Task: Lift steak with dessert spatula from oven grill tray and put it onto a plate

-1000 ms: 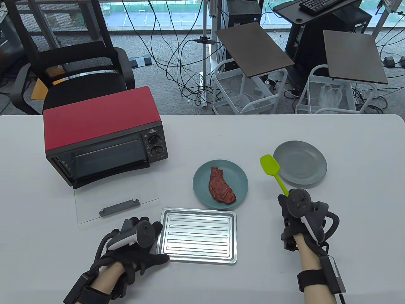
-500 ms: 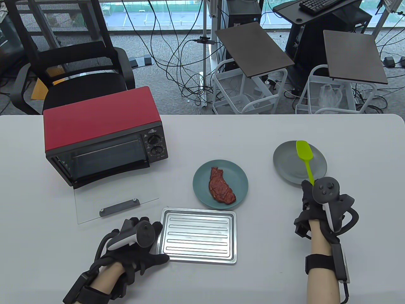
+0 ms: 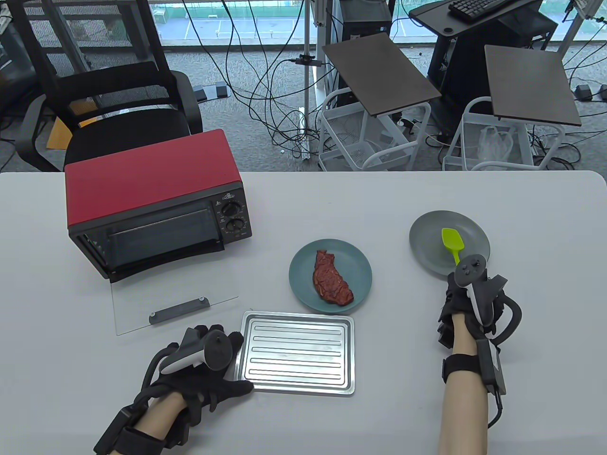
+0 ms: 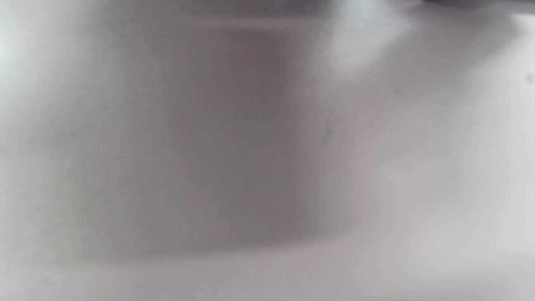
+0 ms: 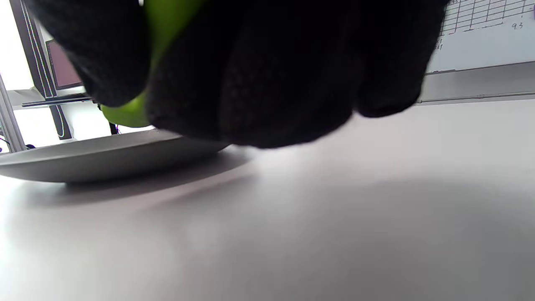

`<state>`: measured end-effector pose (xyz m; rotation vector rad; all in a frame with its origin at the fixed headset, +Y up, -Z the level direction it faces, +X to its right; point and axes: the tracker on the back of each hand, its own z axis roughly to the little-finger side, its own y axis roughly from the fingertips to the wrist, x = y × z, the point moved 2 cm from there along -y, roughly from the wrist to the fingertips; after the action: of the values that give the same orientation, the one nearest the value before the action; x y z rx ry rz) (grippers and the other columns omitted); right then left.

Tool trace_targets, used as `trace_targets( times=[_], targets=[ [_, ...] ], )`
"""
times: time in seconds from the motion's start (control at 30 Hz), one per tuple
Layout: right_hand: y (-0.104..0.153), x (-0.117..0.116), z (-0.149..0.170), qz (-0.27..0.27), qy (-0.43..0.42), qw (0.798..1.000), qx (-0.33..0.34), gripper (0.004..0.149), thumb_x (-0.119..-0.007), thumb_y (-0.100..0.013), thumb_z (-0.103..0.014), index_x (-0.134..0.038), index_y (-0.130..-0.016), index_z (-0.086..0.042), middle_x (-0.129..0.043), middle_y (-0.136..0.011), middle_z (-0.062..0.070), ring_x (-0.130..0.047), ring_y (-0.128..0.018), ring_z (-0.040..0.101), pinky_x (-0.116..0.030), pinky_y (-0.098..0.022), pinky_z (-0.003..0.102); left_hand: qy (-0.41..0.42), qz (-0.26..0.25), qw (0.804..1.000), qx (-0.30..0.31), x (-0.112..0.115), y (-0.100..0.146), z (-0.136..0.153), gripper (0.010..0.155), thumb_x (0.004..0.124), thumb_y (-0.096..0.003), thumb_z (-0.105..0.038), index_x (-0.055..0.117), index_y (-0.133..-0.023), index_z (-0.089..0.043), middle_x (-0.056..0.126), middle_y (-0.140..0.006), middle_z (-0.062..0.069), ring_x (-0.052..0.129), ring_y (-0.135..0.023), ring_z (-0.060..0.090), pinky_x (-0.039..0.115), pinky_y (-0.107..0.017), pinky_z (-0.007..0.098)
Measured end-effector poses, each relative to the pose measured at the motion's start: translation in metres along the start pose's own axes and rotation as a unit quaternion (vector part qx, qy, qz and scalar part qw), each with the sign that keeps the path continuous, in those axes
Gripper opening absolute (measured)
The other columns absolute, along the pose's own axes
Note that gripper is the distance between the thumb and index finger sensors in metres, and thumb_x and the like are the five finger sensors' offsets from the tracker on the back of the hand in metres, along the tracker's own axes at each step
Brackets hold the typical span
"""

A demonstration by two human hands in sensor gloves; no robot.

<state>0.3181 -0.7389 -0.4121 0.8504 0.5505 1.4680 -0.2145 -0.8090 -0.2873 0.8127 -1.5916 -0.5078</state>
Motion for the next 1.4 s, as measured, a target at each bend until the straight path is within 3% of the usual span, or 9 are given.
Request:
trace_targets(
  times=[0.2, 0.87, 1.17, 1.4],
  targets=[
    [-0.004, -0.012, -0.007, -0.006, 0.02, 1.0, -0.004, 0.048, -0.082, -0.045, -0.052, -0.091, -0.072, -0.013, -0.101, -0.038, -0.003, -0.1, -0.024, 0.019, -0.084, -0.046, 0.047, 0.0, 0.003, 1.0, 0.001, 0.0, 0.0, 0.0, 0.103, 0.048, -0.0388, -0.094, -0.017, -0.099, -0.042, -0.023, -0.108, 0.001, -0.018, -0.105, 0.042, 0.013, -0.067, 0.081],
    [0.005, -0.007, -0.01, -0.044, 0.077, 0.996, -0.013, 0.06, -0.078, -0.046, -0.056, -0.088, -0.077, -0.007, -0.103, -0.046, 0.004, -0.102, -0.033, 0.026, -0.081, -0.048, 0.05, 0.001, 0.006, 1.0, 0.001, 0.0, 0.0, -0.001, 0.103, 0.048, -0.0392, -0.094, -0.017, -0.099, -0.041, -0.023, -0.108, 0.002, -0.018, -0.105, 0.042, 0.013, -0.067, 0.081],
    [0.019, 0.029, 0.001, -0.032, 0.097, 0.995, -0.012, 0.063, -0.077, -0.046, -0.059, -0.087, -0.079, -0.007, -0.102, -0.048, 0.005, -0.101, -0.034, 0.028, -0.08, -0.049, 0.052, 0.002, 0.008, 1.0, 0.0, 0.0, -0.001, -0.001, 0.103, 0.049, -0.0392, -0.093, -0.017, -0.099, -0.042, -0.023, -0.108, 0.001, -0.018, -0.105, 0.042, 0.013, -0.067, 0.081],
    [0.048, 0.084, -0.008, 0.044, 0.087, 0.994, 0.044, 0.064, -0.076, -0.045, -0.06, -0.085, -0.081, -0.008, -0.102, -0.051, 0.006, -0.102, -0.037, 0.029, -0.08, -0.049, 0.052, 0.002, 0.007, 1.0, -0.001, 0.0, -0.001, -0.001, 0.102, 0.049, -0.0393, -0.093, -0.017, -0.099, -0.042, -0.023, -0.108, 0.001, -0.018, -0.105, 0.042, 0.013, -0.067, 0.081]
  ],
)
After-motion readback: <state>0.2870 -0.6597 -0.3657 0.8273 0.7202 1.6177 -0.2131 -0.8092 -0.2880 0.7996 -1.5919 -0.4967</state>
